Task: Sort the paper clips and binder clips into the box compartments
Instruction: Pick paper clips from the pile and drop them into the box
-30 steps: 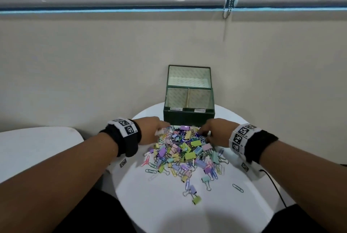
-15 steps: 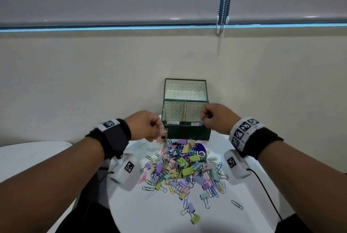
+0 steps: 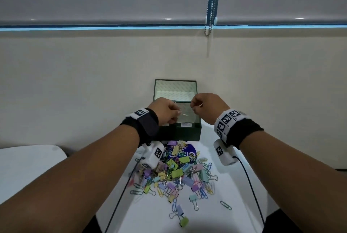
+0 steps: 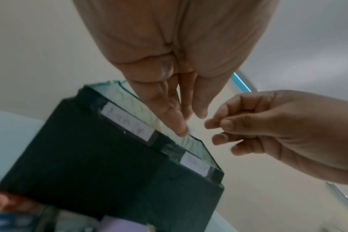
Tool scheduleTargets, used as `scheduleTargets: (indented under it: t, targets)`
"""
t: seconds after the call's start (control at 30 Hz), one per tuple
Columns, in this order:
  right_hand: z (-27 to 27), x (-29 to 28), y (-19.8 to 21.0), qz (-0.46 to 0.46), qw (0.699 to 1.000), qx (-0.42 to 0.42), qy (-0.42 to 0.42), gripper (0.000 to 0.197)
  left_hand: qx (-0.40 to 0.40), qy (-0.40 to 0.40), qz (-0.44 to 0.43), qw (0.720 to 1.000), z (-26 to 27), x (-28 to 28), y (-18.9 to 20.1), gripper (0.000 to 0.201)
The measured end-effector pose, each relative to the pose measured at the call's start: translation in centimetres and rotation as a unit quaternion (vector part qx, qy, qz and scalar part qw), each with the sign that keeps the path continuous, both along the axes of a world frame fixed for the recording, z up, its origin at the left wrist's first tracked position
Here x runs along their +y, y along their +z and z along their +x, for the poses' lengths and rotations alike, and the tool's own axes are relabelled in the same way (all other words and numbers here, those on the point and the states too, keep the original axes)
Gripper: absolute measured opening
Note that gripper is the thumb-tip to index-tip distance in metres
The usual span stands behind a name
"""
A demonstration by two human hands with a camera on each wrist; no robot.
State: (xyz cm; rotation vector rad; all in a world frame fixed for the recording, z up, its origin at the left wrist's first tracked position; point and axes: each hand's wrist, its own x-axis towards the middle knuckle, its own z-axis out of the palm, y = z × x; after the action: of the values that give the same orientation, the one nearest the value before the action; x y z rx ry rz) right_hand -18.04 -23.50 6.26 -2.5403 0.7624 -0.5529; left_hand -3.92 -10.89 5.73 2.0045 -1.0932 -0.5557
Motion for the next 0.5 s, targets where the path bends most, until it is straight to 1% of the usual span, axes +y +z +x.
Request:
scheduleTargets:
  t: [0.03, 0.07, 0.1, 0.17, 0.2, 0.23, 0.27, 0.33, 0.4, 0.5]
  targets:
    - [-1.1, 0.3, -0.3, -0.01, 1.0, -0.006, 0.007, 0.013, -0.05, -0.002, 0.005, 0.999, 0.2, 0.7, 0.1, 0.008]
    - [-2.3, 0.6, -0.8, -0.017, 1.0, 0.006, 0.021, 0.014, -0.103, -0.006, 0.006, 0.995, 0.5, 1.6, 0.2, 0.005]
    - [-3.6, 1.0, -1.5, -0.021, 0.998, 0.041, 0.042, 0.015, -0.147, -0.014, 0.008, 0.989, 0.9, 2.8, 0.1, 0.006]
    - [-6.2, 1.7, -3.3, -0.022, 0.984, 0.155, 0.085, 0.015, -0.2, -0.046, 0.037, 0.978, 1.8, 5.4, -0.3, 0.01]
    - [-7.2, 2.0, -4.3, -0.028, 0.974, 0.202, 0.1, 0.017, -0.218, -0.068, 0.073, 0.971, 2.3, 6.6, -0.8, 0.01]
    - [-8.1, 2.3, -5.2, -0.04, 0.967, 0.229, 0.107, 0.019, -0.238, -0.087, 0.119, 0.96, 2.8, 7.7, -1.5, 0.011]
    - [-8.7, 2.5, -5.9, -0.052, 0.964, 0.236, 0.108, 0.021, -0.262, -0.099, 0.167, 0.945, 3.4, 8.6, -2.3, 0.013]
    - [-9.1, 2.8, -6.8, -0.056, 0.968, 0.223, 0.103, 0.023, -0.296, -0.105, 0.235, 0.92, 4.3, 9.5, -4.1, 0.027]
    - [-8.8, 2.8, -7.2, -0.039, 0.971, 0.216, 0.095, 0.024, -0.295, -0.114, 0.252, 0.915, 4.7, 9.6, -5.6, 0.038]
    - [-7.8, 3.0, -7.7, -0.028, 0.966, 0.239, 0.094, 0.029, -0.302, -0.131, 0.253, 0.91, 4.7, 8.9, -6.7, 0.042]
